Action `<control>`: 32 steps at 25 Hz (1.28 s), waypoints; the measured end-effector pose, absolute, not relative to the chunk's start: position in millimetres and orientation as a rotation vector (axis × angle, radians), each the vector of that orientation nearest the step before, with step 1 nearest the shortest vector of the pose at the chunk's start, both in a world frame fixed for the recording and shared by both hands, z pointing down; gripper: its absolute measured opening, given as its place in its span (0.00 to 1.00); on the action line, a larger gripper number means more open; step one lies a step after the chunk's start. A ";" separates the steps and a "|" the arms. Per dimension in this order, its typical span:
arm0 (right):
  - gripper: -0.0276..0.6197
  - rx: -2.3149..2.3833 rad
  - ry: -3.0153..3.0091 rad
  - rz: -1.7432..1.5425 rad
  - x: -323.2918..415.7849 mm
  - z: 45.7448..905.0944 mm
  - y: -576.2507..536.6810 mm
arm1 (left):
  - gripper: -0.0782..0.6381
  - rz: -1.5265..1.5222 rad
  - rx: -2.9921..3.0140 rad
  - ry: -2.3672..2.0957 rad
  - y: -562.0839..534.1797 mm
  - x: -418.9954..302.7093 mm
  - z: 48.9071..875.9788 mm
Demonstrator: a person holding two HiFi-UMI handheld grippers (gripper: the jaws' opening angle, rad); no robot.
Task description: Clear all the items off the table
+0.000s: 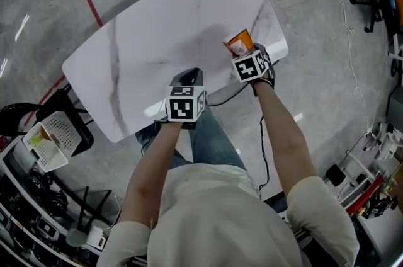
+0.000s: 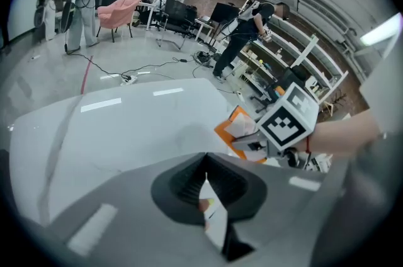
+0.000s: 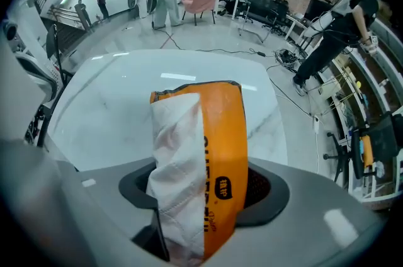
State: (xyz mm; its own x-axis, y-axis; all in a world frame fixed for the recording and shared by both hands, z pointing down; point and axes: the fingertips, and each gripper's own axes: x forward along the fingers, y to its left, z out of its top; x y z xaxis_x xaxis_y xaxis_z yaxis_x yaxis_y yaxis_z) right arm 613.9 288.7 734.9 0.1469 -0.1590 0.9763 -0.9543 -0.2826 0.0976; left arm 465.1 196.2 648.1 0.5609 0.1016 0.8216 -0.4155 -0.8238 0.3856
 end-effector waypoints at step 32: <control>0.51 1.699 -1.133 1.080 520.5 561.3 273.5 | 0.12 1.107 2.325 -0.278 179.5 381.5 508.0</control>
